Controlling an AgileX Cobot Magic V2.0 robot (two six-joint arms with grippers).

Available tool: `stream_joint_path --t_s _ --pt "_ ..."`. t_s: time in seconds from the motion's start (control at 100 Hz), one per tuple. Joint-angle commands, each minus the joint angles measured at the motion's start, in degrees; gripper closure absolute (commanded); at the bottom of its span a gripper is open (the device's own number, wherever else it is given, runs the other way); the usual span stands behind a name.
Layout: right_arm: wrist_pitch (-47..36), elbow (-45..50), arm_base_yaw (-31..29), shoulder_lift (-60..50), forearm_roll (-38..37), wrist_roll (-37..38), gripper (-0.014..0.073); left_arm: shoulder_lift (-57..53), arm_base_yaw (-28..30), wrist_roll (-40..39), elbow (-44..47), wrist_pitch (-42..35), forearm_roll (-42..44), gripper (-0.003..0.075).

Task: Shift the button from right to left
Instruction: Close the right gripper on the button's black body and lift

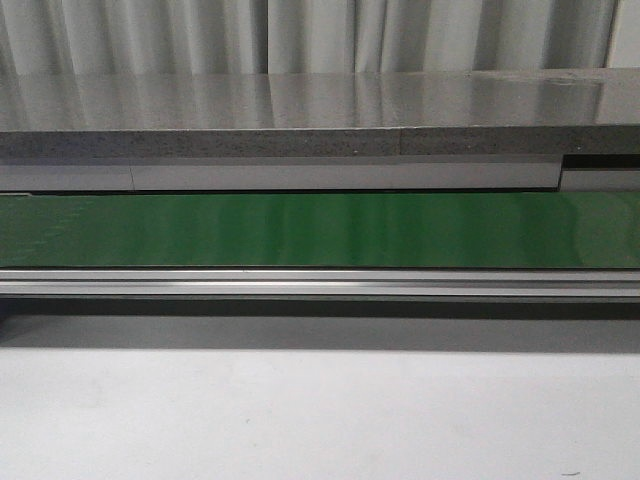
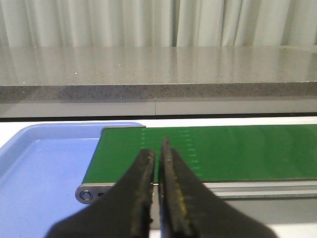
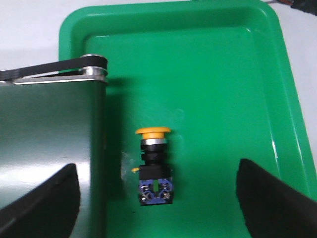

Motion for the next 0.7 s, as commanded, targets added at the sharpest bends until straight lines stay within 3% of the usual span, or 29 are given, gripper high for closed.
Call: stream_joint_path --t_s 0.0,0.23,0.69 --pt "-1.3 -3.3 -2.3 2.2 3.8 -4.6 -0.0008 -2.0 -0.4 -0.5 2.3 -4.5 -0.6 0.0715" --pt "5.2 -8.2 -5.0 11.0 4.5 -8.1 -0.0008 -2.0 -0.4 -0.5 2.3 -4.5 -0.6 0.0715" --pt "4.0 -8.6 -4.6 12.3 1.1 -12.3 -0.0008 -2.0 -0.4 -0.5 2.3 -4.4 -0.6 0.0715"
